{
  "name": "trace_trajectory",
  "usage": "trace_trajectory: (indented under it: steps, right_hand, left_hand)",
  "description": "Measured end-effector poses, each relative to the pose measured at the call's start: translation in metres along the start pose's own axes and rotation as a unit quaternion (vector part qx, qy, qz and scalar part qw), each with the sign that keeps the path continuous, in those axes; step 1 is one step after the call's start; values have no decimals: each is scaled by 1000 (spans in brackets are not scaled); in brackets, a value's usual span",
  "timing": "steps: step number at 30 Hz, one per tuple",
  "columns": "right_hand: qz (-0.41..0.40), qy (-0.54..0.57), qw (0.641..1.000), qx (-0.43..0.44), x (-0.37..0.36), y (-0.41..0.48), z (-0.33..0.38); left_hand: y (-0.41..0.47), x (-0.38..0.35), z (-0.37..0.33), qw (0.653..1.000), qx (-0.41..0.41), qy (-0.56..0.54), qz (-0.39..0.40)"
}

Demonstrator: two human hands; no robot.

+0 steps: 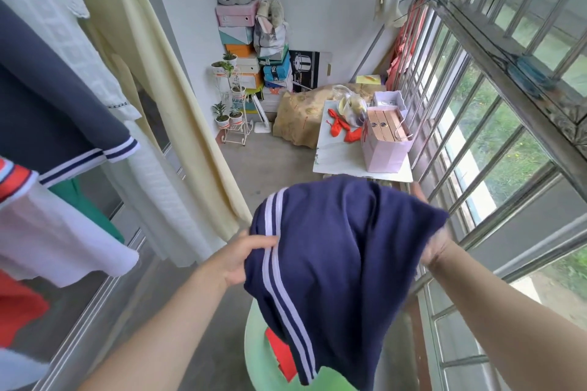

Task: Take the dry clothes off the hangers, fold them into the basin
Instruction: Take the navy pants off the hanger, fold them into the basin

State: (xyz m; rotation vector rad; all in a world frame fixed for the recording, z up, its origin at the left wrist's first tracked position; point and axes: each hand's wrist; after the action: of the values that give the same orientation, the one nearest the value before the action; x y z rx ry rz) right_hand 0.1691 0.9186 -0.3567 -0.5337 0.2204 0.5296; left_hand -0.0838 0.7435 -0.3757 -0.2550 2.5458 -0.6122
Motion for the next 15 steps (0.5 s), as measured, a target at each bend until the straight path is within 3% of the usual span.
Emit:
trace_trajectory:
  steps: [3,4,6,9,15]
  right_hand:
    - [36,129,989,-66,12,1,-41]
    - [50,178,976,-115,11,-3,-53]
    - [76,219,964,-132,5,-7,-65]
    - [121,184,968,-120,-11,-17,-59]
    - [35,62,993,-94,-19,-3,-56]
  left_hand:
    - [6,-2,2,996,-16,-79,-48]
    - [8,-2,3,994,-8,-86,-70]
    - [11,-1,5,991,5,-86,-105]
    - [12,8,11,986,14,-84,-141]
    - [18,11,14,986,13,-81,-147]
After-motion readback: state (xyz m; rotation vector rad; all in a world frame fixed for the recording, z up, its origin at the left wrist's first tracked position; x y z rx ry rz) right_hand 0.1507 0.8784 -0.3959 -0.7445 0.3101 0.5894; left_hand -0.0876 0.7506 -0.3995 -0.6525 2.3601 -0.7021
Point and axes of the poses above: each hand's wrist, its own y-axis towards the middle knuckle, its own x-axis out of the back of the hand, z = x × y, and after that the axes turned 7 degrees about z, right-handed
